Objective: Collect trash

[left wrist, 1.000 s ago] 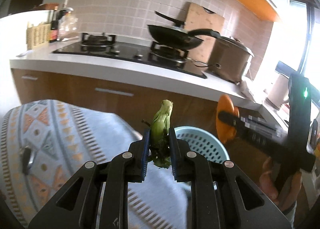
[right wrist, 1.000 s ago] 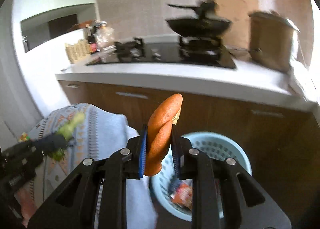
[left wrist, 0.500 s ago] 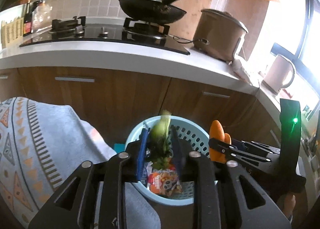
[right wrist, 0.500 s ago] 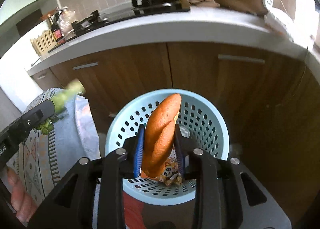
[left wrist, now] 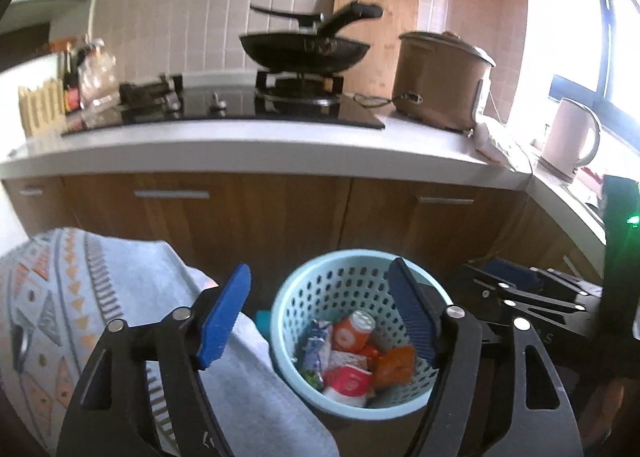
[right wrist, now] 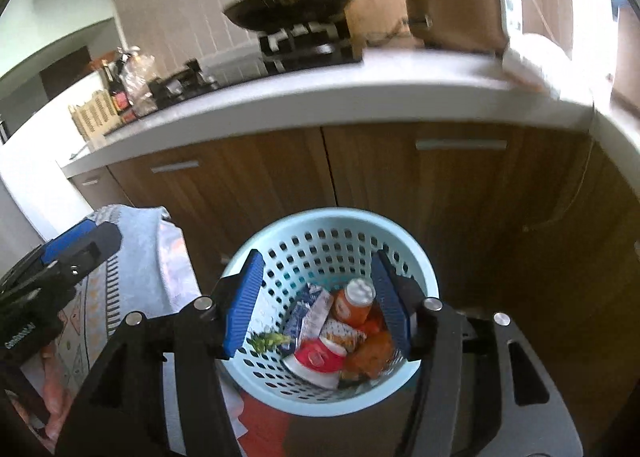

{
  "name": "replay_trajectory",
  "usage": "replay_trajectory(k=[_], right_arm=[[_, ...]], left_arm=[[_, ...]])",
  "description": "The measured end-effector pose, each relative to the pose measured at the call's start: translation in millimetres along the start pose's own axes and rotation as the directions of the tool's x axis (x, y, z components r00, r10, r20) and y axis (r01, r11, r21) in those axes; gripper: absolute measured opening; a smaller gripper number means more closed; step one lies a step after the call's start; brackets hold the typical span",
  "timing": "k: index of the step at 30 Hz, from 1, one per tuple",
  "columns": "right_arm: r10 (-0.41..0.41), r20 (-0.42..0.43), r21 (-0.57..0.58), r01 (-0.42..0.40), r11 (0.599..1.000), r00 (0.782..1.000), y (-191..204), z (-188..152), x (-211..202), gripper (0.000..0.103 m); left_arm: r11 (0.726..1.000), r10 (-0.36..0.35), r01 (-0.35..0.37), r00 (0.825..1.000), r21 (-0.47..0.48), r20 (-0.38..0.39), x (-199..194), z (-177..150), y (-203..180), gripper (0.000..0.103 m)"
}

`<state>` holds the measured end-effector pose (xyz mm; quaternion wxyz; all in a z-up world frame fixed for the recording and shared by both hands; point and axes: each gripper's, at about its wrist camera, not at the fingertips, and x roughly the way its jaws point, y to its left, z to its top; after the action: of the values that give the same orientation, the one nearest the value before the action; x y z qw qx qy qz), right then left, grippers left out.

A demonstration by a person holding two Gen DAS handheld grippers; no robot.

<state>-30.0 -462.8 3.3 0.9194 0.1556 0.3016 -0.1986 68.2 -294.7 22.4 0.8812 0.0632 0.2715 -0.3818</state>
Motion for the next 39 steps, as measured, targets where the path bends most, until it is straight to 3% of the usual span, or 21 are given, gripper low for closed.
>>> replay_trajectory(k=[5,8,12,22,39], right_arm=[[-0.046,0.107,-0.069,0.054,0.996,0.993,20,0,-26,0.053],[-0.071,0.154,-0.072,0.083,0.994,0.986,24,-1,-37,0.053],[-0.09,0.192,-0.05,0.101,0.994,0.977,24,-3,-46,0.053],[-0.083,0.2,-0.062,0.097,0.993,0.976,37,-11,-49,0.053],[-0.06,0.22,-0.119,0.088,0.989,0.974,66,-23,-52,0.053]], left_arm=[[0.997,0.074,-0.075,0.994,0.006,0.086,-30,-1,1,0.079],[0.995,0.096,-0.095,0.989,-0.013,0.112,-44,-2,6,0.081],[0.983,0.182,-0.182,0.973,-0.012,0.145,-57,-8,11,0.083],[0.975,0.213,-0.203,0.97,-0.092,0.12,-73,-29,37,0.084],[0.966,0.245,-0.234,0.964,-0.113,0.1,-83,-47,56,0.084]])
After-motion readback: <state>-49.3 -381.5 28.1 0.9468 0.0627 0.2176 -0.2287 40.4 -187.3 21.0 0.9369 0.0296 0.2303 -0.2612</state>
